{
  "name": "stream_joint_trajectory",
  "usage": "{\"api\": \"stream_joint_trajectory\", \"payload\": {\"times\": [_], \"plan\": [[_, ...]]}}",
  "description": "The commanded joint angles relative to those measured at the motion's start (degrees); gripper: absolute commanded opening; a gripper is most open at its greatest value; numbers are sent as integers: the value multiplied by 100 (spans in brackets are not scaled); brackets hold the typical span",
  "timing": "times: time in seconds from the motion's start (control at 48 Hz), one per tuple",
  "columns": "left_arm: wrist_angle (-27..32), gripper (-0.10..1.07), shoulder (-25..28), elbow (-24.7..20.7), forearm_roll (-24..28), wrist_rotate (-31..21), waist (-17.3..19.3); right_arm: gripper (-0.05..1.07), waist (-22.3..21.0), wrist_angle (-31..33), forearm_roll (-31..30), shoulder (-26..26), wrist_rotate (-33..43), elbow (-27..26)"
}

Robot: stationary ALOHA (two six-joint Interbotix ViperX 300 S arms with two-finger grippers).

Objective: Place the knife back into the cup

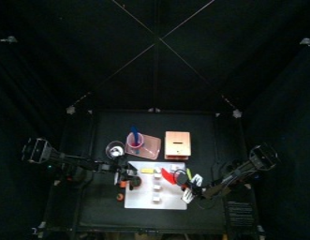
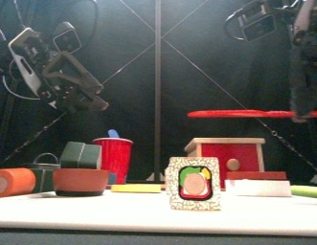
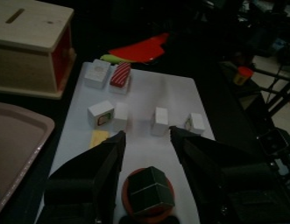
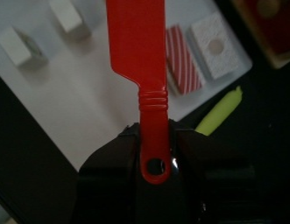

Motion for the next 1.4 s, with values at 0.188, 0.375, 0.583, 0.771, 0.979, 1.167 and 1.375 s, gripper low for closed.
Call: {"api": "stream_joint_trajectory", "payload": {"times": [0.188, 0.375, 0.583, 0.771, 0.979, 1.167, 1.375], "plan": [[-53, 83, -114, 97, 53, 0, -211, 52, -888, 0, -334, -343, -896, -712], [-53, 83, -114, 105, 53, 9, -211, 52, -1617, 158, 185, -158, -2417, -1354], [-53, 83, -114, 114, 44, 9, -211, 52, -2417, 598, 413, 105, -3850, -2101], [-53, 83, -114, 132, 44, 9, -185, 52, -2971, 624, 466, 510, -5045, -2733], [-53, 83, -114, 132, 44, 9, -185, 52, -3287, 1292, 378, 1389, -6715, -3806], [-62, 83, -114, 123, 44, 0, -185, 53, -3437, 1898, 97, 2101, -7726, -4852], [-53, 83, -114, 123, 44, 0, -185, 53, -3516, 2197, -220, 2426, -8271, -5801]]}}
